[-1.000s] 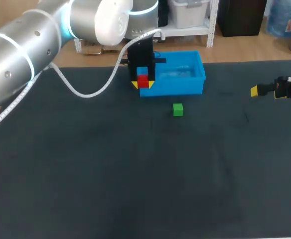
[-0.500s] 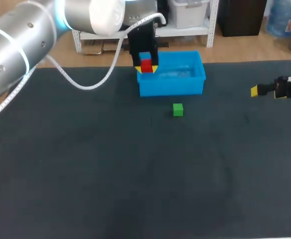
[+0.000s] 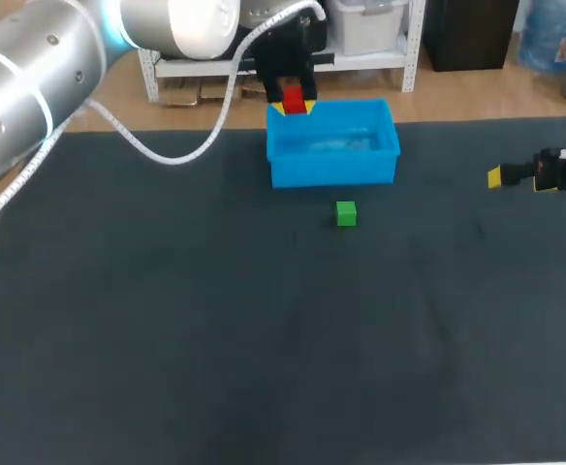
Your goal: Use the left arm to pick the red cube and place it into the blue plastic box first, then use the right arm to grasp the green cube and put it into the same blue plastic box after the first action is fully finished.
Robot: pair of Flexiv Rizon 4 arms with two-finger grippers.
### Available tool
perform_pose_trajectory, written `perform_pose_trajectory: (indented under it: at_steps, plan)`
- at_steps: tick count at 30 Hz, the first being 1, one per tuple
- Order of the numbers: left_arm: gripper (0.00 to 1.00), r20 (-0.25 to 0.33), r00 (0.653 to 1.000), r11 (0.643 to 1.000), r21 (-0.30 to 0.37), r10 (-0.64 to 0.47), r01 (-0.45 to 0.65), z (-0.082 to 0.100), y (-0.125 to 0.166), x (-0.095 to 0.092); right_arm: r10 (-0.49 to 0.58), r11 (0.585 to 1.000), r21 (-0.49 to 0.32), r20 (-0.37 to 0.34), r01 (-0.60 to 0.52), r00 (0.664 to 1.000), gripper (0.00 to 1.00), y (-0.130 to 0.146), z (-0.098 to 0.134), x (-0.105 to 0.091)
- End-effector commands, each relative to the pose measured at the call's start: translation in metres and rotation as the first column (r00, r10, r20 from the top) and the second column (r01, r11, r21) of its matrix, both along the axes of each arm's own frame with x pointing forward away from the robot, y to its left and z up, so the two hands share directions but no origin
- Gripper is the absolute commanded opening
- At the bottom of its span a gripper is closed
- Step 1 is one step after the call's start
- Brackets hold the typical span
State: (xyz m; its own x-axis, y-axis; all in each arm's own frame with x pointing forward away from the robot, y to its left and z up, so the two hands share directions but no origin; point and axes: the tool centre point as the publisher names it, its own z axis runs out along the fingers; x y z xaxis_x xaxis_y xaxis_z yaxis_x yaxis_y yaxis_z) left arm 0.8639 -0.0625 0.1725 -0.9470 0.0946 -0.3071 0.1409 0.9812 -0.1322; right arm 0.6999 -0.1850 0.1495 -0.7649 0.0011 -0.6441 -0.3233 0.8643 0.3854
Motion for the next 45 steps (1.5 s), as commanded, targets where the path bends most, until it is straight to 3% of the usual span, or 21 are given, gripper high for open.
perform_pose_trajectory:
  at_steps: [1,8,14,26,45]
  plan:
    - [0.0,0.022,1.0,1.0,-0.023,-0.009,0.01,0.009,0.002,0.006,0.001,1.0,-0.001,-0.001,-0.001,1.0,1.0,0.0,0.0,0.0]
    - [0.0,0.089,0.996,0.994,-0.112,0.003,0.007,0.019,0.006,0.024,0.001,1.0,-0.001,-0.001,-0.001,1.0,1.0,0.0,0.0,0.0]
    - [0.0,0.11,0.994,0.992,-0.124,0.0,0.013,0.019,0.007,0.033,0.001,1.0,-0.001,-0.001,-0.001,1.0,1.0,0.0,0.0,0.0]
    - [0.0,0.14,0.989,0.991,-0.118,-0.042,0.059,0.019,-0.004,0.046,0.001,1.0,-0.001,-0.001,-0.001,1.0,1.0,0.0,0.0,0.0]
    - [0.0,0.141,0.987,0.993,-0.08,-0.073,0.085,0.005,-0.018,0.074,0.001,1.0,-0.001,-0.001,-0.001,1.0,1.0,0.0,0.0,0.0]
